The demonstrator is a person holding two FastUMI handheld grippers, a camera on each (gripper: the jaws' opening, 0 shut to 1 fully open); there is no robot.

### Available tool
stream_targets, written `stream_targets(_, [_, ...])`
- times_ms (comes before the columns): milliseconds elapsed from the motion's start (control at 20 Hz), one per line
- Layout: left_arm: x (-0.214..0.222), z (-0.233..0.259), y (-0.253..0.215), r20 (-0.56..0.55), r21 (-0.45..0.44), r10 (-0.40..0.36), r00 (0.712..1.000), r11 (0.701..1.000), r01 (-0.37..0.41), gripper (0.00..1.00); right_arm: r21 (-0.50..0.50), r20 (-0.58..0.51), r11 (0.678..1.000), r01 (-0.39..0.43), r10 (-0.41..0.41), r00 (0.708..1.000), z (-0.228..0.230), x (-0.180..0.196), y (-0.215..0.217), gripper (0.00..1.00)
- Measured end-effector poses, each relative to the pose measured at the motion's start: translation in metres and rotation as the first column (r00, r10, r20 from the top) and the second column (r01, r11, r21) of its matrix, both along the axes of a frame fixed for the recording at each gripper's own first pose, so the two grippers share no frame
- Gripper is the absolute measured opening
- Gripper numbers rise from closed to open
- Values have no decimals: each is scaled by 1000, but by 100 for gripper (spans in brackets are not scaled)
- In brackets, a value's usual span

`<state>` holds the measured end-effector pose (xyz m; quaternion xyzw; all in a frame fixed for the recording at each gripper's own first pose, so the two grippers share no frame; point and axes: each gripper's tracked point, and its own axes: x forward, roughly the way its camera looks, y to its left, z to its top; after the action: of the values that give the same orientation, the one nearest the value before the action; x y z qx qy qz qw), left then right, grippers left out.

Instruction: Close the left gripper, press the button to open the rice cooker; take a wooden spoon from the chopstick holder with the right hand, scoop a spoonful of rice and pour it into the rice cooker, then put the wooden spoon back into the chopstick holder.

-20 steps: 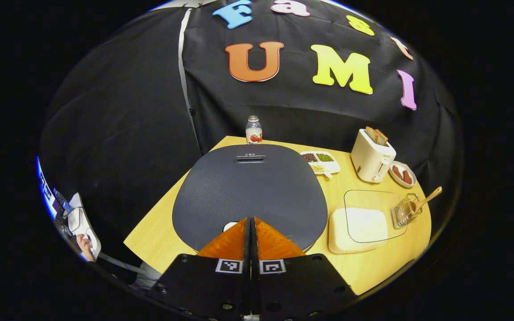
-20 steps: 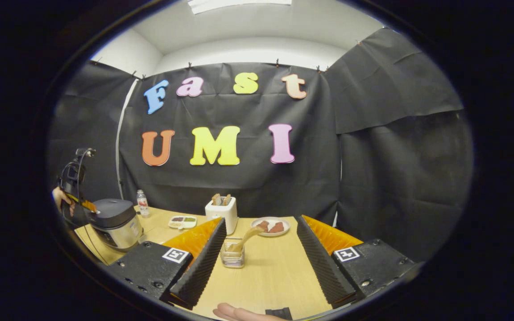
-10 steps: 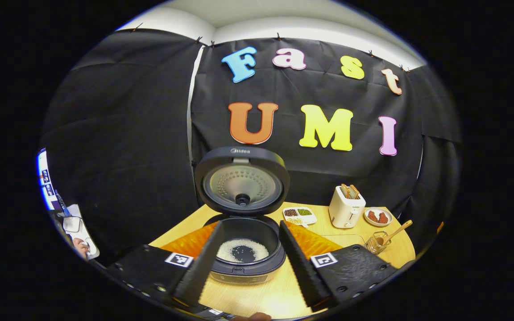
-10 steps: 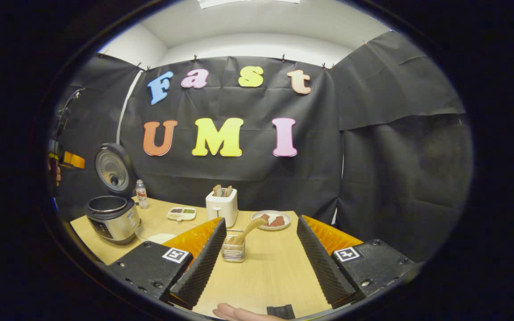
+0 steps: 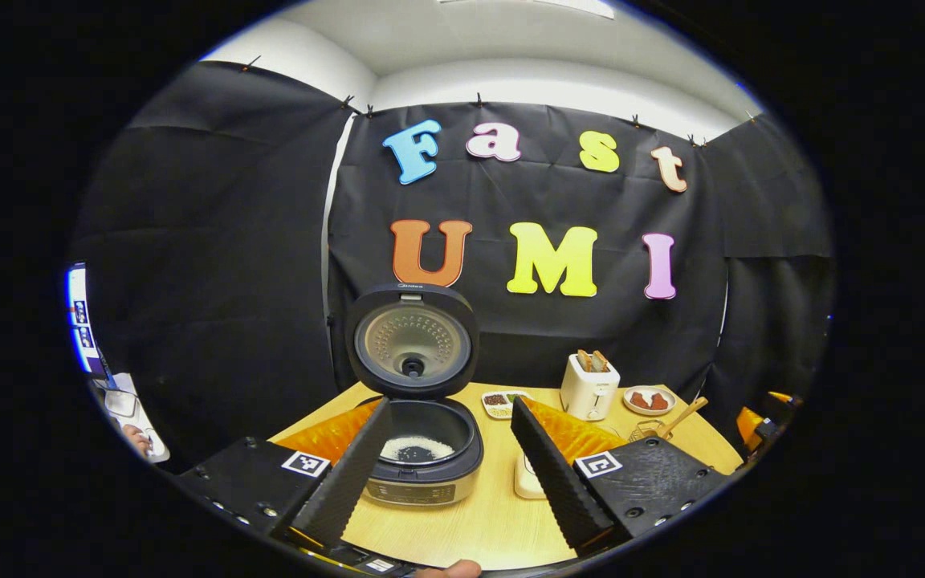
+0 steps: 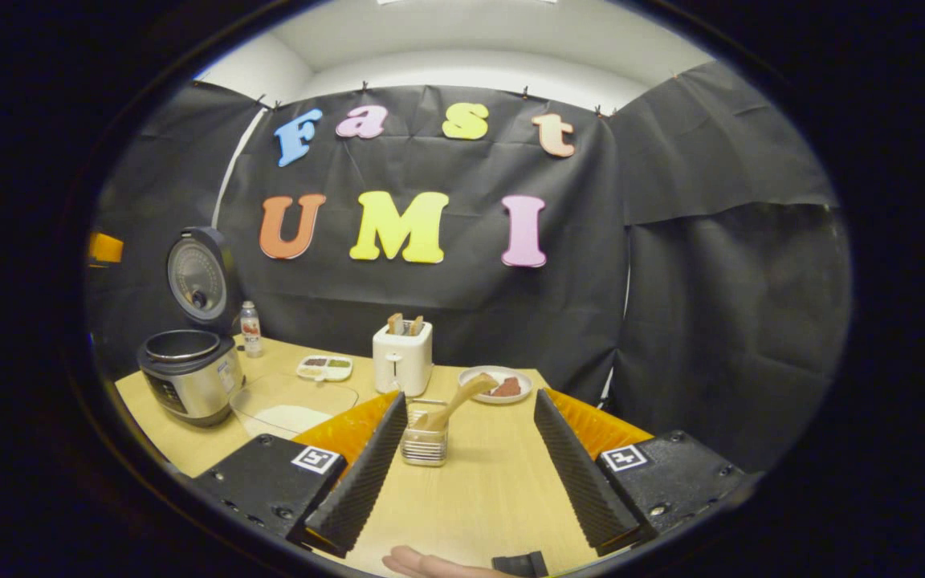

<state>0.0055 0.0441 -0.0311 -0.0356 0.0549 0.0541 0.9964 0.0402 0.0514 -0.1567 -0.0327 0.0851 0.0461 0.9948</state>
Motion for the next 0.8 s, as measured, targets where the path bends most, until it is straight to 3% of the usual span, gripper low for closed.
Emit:
stream_targets(300, [-26, -17, -14, 32, 30, -56, 998, 998, 55, 96, 93, -55, 995, -32, 38, 998, -38, 44, 13, 100])
stream_targets(350, [-30, -19, -14, 37, 34, -54, 998, 998, 52, 95, 109, -62, 994, -25, 32, 998, -45, 54, 14, 96])
stream_targets(400, [-33, -21, -14, 44, 38, -53, 998, 998, 51, 95, 117, -76, 993, -16, 25, 997, -52, 64, 13, 100])
stream_targets(500, [-40, -24, -17, 62, 33, -50, 997, 998, 48, 95, 141, -98, 990, 2, 12, 995, -65, 87, 14, 96])
stream_targets(800, [-39, -47, -31, 45, 25, -85, 995, 996, 84, 96, 151, -118, 986, 70, -52, 992, -95, 154, 8, 100])
